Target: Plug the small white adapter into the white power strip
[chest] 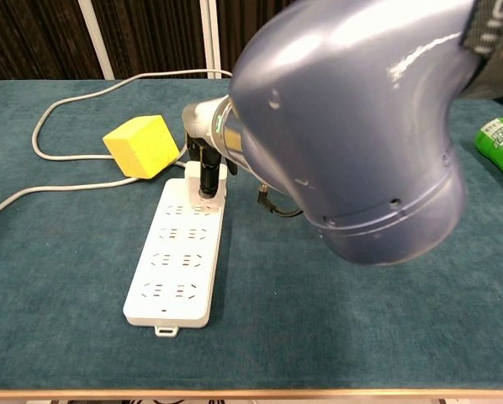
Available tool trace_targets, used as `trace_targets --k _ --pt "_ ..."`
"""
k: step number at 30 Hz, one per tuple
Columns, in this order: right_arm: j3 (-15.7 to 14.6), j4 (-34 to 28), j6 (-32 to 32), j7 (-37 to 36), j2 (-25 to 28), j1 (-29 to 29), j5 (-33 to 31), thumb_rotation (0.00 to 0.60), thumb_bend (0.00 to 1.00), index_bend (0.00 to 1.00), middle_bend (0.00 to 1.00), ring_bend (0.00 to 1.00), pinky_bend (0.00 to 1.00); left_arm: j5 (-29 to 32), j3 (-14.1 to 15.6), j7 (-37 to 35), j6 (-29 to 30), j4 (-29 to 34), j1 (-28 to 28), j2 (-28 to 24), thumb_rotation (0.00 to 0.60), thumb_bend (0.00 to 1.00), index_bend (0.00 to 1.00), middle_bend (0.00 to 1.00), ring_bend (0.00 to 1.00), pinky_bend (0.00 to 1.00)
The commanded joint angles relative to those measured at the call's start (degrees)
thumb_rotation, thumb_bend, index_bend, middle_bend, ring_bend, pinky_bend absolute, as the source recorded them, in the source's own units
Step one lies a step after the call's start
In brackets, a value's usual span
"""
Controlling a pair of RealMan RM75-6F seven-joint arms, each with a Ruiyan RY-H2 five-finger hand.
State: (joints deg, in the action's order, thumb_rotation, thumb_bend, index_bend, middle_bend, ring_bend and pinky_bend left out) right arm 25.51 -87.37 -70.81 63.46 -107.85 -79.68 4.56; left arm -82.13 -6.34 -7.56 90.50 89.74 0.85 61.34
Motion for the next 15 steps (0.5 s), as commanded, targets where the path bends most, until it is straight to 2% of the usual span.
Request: trace_targets --k 1,15 --pt "0.0 0.2 0.1 -0.1 -0.1 0.1 0.2 0.600 0.61 0.69 0.58 0.48 0.26 0.0 0.0 0.0 0.1 0.0 0.0 0.0 0.600 0.08 0.19 0.00 0.00 0.00" --pt "0.0 0.9 0.8 0.3 -0.4 0.8 0.2 0.600 0.61 0.69 0.58 0.48 0.26 0.1 -0.1 0.4 0.0 0.0 0.0 0.2 0.600 0.08 0.19 0.00 0.00 0.00"
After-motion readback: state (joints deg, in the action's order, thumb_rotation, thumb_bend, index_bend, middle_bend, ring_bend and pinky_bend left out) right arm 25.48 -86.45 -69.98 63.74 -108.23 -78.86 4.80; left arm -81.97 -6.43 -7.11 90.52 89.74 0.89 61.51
